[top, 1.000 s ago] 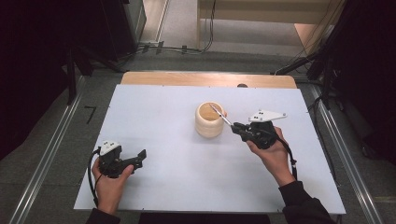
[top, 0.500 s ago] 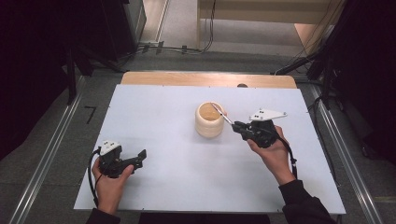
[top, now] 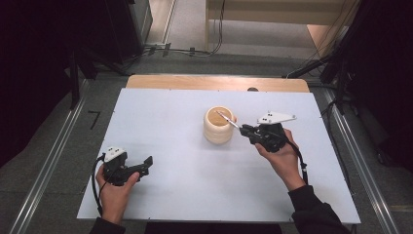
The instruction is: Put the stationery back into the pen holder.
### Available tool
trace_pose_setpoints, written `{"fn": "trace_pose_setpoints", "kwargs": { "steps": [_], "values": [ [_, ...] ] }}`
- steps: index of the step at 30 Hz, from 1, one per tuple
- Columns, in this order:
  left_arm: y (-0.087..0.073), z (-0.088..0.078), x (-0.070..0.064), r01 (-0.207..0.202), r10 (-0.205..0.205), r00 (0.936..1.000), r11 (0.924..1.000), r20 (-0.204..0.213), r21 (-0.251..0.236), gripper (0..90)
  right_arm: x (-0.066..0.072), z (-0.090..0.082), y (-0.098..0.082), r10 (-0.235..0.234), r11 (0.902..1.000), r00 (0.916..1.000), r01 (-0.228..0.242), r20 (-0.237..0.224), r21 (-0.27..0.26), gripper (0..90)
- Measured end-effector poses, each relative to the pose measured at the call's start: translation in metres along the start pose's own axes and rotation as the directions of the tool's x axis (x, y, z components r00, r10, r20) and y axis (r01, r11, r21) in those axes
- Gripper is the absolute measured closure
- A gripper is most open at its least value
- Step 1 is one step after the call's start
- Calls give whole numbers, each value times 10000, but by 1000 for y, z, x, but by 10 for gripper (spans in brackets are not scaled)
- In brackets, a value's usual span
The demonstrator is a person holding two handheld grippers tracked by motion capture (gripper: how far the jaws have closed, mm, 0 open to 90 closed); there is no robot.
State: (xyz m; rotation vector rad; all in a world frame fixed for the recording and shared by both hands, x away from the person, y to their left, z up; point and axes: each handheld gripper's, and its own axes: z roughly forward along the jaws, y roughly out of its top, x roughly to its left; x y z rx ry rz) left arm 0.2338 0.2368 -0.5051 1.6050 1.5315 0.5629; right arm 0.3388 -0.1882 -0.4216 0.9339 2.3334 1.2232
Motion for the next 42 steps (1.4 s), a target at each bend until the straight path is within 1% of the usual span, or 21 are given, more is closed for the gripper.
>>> {"fn": "trace_pose_setpoints", "kwargs": {
  "steps": [7,10,12,20,24,30,34,38,42],
  "values": [
    [0,0,0,-9,9,10000,10000,24,-2,18,1,1,7,-27,9999,10000,27,-8,-168,782],
    [0,0,0,-5,5,10000,10000,33,-1,19,1,1,9,53,9996,10000,-52,7,-266,782],
    [0,0,0,-4,4,10000,10000,34,2,19,1,1,11,-6,9995,10000,6,9,-330,783],
    [0,2,0,37,-37,10000,10000,53,37,19,-2,4,20,153,9984,9998,-157,-86,-542,793],
    [0,2,0,46,-46,10000,10000,64,44,18,0,13,22,183,9987,9997,-190,-155,-469,781],
    [0,1,1,36,-36,10000,10000,55,29,18,2,19,26,163,9985,9997,-171,-165,-518,765],
    [0,1,1,37,-37,10000,10000,68,20,19,3,21,29,120,9982,9999,-125,-82,-588,752],
    [0,1,1,35,-35,10000,10000,73,20,19,4,23,30,110,9986,9999,-112,-53,-518,731],
    [0,1,1,33,-33,10000,10000,75,22,19,4,26,29,156,9993,9998,-158,-81,-336,704]
  ]
}}
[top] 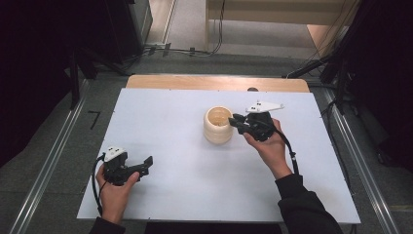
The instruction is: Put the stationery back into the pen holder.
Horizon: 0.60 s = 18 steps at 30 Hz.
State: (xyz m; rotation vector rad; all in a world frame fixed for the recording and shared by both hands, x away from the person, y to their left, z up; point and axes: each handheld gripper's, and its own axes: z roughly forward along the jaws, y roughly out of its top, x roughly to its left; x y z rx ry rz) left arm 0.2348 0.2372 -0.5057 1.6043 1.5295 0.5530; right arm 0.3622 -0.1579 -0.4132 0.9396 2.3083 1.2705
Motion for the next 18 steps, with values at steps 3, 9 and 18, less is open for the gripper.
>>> {"fn": "trace_pose_setpoints", "kwargs": {
  "steps": [3,9,18],
  "values": [
    [0,0,0,3,-3,10000,10000,-1,-6,18,1,2,-1,-40,10000,10000,41,-58,90,679],
    [0,0,0,5,-5,10000,10000,5,-14,18,2,5,-3,-64,9996,10000,65,-65,257,623],
    [0,0,0,-1,1,10000,10000,14,-8,19,-1,7,-13,-12,9990,10000,14,-33,447,505]
  ]
}}
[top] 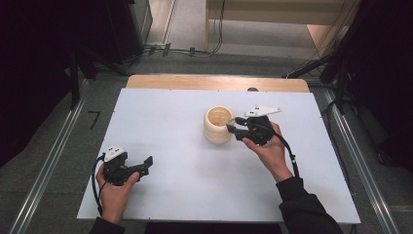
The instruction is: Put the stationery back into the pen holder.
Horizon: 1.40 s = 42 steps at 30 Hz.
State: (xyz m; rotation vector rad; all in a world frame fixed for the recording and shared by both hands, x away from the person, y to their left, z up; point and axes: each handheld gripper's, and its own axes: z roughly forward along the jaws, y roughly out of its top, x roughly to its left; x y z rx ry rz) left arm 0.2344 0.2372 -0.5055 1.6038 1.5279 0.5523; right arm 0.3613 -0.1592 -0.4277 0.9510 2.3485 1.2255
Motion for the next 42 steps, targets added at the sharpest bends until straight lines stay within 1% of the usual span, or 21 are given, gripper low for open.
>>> {"fn": "trace_pose_setpoints", "kwargs": {
  "steps": [3,6,20,25,29,34,36,42],
  "values": [
    [0,0,0,-6,6,10000,10000,3,7,18,-3,-1,-2,81,9999,10000,-81,16,73,480],
    [0,0,0,-16,16,10000,10000,0,21,19,-4,-3,-4,81,10000,9999,-81,74,31,453],
    [0,0,0,-11,11,10000,10000,-13,20,18,-6,-5,-8,169,9998,9998,-170,121,38,426],
    [0,0,0,-16,16,10000,10000,11,13,19,-6,-4,-9,112,9999,9998,-114,139,90,401],
    [0,0,0,-7,7,10000,10000,28,11,18,-6,-3,-10,120,9999,9998,-122,158,111,347],
    [0,-1,0,-14,14,10000,10000,16,10,18,-7,-4,-12,128,9998,9998,-130,163,117,334],
    [0,-1,0,-14,14,10000,10000,22,16,19,-7,-3,-13,93,9998,9998,-96,201,167,306],
    [0,-1,0,-14,14,10000,10000,23,13,19,-9,-3,-16,88,9996,9996,-96,280,275,297]
  ]
}}
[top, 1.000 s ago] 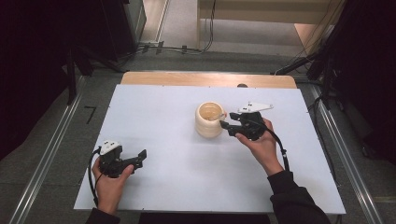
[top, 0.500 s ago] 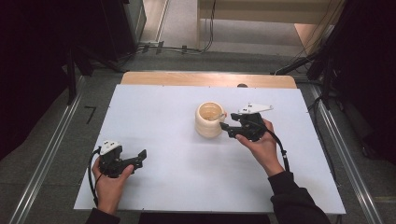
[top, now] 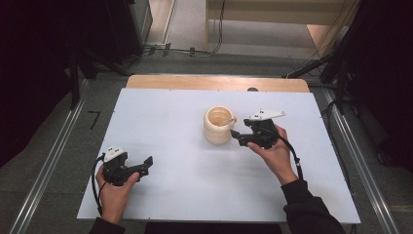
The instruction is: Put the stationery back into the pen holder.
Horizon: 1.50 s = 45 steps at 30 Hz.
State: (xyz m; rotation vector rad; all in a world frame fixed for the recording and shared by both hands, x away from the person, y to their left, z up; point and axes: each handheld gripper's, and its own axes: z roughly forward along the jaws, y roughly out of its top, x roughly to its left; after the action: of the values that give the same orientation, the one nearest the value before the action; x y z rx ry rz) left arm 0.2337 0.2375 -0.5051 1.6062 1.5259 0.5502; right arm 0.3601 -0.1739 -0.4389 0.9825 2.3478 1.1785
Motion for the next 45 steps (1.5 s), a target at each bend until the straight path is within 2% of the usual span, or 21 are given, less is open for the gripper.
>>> {"fn": "trace_pose_setpoints", "kwargs": {
  "steps": [11,23,45],
  "values": [
    [0,-1,0,28,-28,10000,10000,39,-44,19,-2,-3,-5,-33,9999,10000,32,41,169,281],
    [0,0,-1,50,-50,10000,10000,62,-30,18,-11,-15,-14,136,9999,9996,-138,259,101,278],
    [0,-1,-1,-2,3,9999,10000,119,-61,18,-20,-35,-31,420,9989,9973,-431,597,169,278]
  ]
}}
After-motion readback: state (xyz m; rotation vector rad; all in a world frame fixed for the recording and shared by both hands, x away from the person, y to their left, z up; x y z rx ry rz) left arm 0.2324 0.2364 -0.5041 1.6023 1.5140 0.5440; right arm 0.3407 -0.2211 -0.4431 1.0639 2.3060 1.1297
